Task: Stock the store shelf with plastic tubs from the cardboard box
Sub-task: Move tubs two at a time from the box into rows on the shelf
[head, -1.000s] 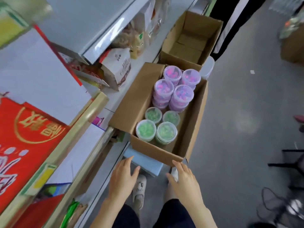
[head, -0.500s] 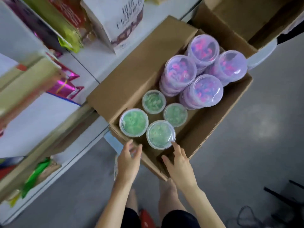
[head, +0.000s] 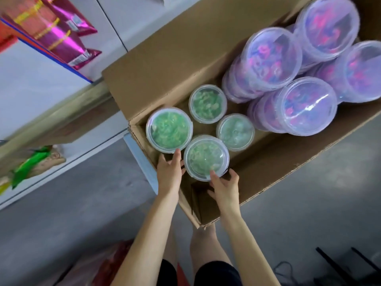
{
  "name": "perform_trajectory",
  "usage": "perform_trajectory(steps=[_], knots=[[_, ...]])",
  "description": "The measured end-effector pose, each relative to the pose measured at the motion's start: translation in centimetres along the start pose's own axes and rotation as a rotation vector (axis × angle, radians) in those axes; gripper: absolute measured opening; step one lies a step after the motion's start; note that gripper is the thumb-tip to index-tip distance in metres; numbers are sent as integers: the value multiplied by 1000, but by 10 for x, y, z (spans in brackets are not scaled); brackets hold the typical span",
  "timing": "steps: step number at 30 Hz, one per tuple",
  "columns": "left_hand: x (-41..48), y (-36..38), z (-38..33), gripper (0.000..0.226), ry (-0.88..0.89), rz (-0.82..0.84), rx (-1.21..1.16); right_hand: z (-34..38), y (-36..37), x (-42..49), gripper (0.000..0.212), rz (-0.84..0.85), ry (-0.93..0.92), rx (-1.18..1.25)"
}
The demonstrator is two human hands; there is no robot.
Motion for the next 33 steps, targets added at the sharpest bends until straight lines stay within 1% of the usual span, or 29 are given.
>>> perform_trajectory(steps=[2, 5, 8, 11, 13, 19, 21, 23, 24, 25, 26, 28, 29, 31, 32, 33], knots=[[6, 2, 0, 67, 38, -26, -7, -3, 12, 6, 61, 55, 50, 150], [13, 3, 0, 73, 82, -46, 20, -3, 23, 10, 50, 70, 21, 259], [16, 7, 0, 67, 78, -37, -97, -3, 26, 9, 48, 46, -54, 308], [25, 10, 5, 57, 17, -18, -222, -5, 26, 8, 45, 15, -110, 334], [29, 12, 8, 56, -6, 4, -264, -6, 26, 7, 43, -15, -150, 342], [23, 14, 5, 50, 27, 117, -305, -9, 23, -8, 37, -123, -210, 439], [14, 12, -1, 58, 59, 196, -268, -7, 18, -23, 33, -165, -255, 468], [-2, 4, -12, 72, 80, 287, -230, -3, 11, -47, 30, -212, -315, 494], [-13, -4, -20, 78, 101, 331, -205, -1, 7, -64, 31, -230, -350, 498], [-28, -16, -32, 77, 148, 377, -186, 2, 5, -84, 33, -237, -385, 497], [-46, -31, -46, 66, 198, 420, -172, 5, 4, -107, 33, -233, -420, 494], [-83, -74, -74, 35, 283, 485, -186, 10, 8, -160, 32, -195, -484, 496], [-102, -100, -86, 28, 317, 501, -212, 12, 14, -189, 31, -163, -520, 497], [-138, -162, -111, 32, 371, 484, -226, 18, 33, -255, 35, -75, -612, 487], [-156, -197, -125, 31, 406, 461, -238, 22, 47, -288, 41, -27, -648, 471], [-174, -232, -139, 24, 448, 437, -268, 26, 64, -319, 49, 23, -672, 449]])
Point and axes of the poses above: each hand's wrist, its own x-axis towards the middle knuckle, its own y-axis out of the palm, z = x × y, the point moved 6 cm from there along x, towards the middle knuckle, and after that the axes turned 13 degrees about -x, right-handed, at the moved point
